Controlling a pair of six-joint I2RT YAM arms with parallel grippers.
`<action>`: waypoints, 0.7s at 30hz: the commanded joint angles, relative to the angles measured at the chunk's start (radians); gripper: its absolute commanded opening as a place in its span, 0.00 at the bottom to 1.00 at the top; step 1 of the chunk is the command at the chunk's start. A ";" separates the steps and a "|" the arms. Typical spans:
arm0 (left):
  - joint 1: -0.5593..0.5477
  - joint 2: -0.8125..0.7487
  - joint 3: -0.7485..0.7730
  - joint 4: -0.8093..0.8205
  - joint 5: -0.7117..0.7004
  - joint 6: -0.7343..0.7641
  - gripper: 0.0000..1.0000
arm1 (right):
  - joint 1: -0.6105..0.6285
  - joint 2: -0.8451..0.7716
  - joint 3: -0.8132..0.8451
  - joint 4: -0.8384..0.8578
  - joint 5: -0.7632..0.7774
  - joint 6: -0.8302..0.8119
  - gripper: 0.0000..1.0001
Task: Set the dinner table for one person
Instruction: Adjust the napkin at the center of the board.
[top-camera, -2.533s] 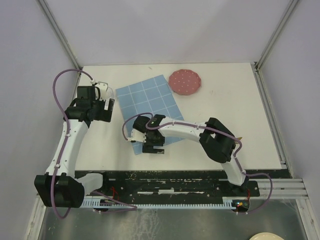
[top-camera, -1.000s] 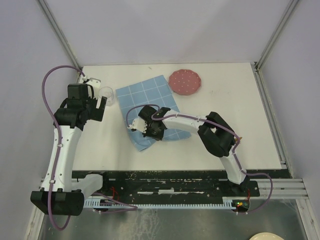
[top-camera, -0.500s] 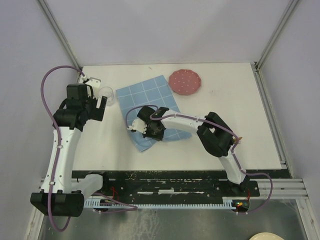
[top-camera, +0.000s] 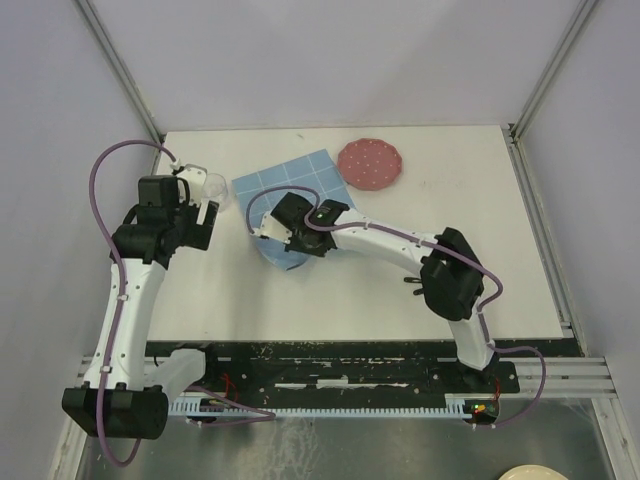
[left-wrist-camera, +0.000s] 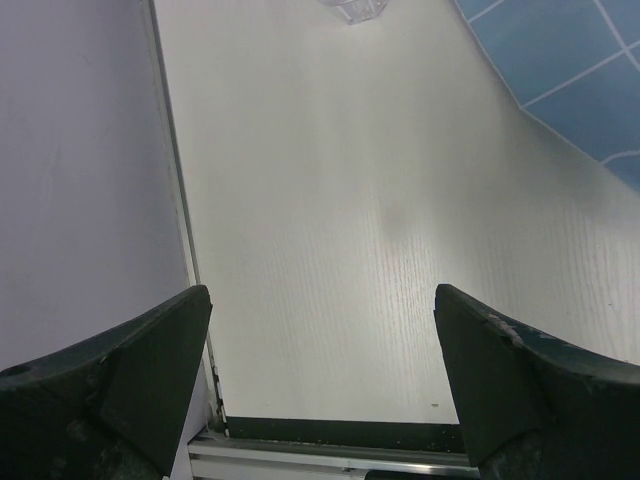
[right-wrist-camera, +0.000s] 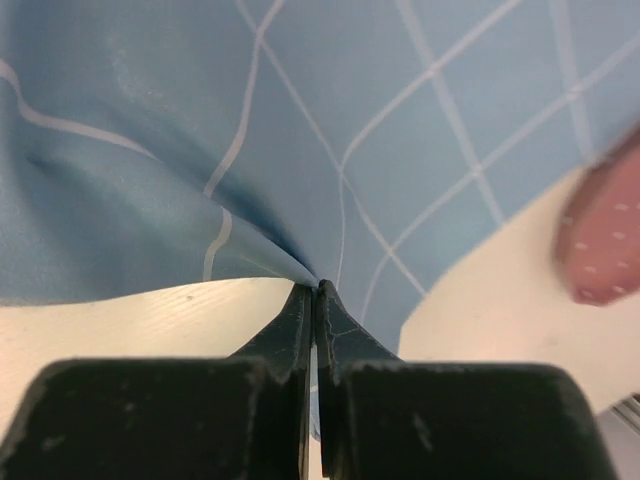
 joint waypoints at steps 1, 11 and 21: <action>-0.001 -0.036 -0.026 0.047 0.026 0.044 0.99 | 0.000 -0.117 0.088 0.108 0.201 -0.033 0.02; 0.000 -0.056 -0.056 0.076 0.039 0.061 0.99 | -0.001 -0.189 0.179 0.240 0.384 -0.128 0.02; -0.001 -0.041 -0.102 0.146 0.057 0.073 0.99 | -0.001 -0.330 0.175 0.401 0.508 -0.289 0.02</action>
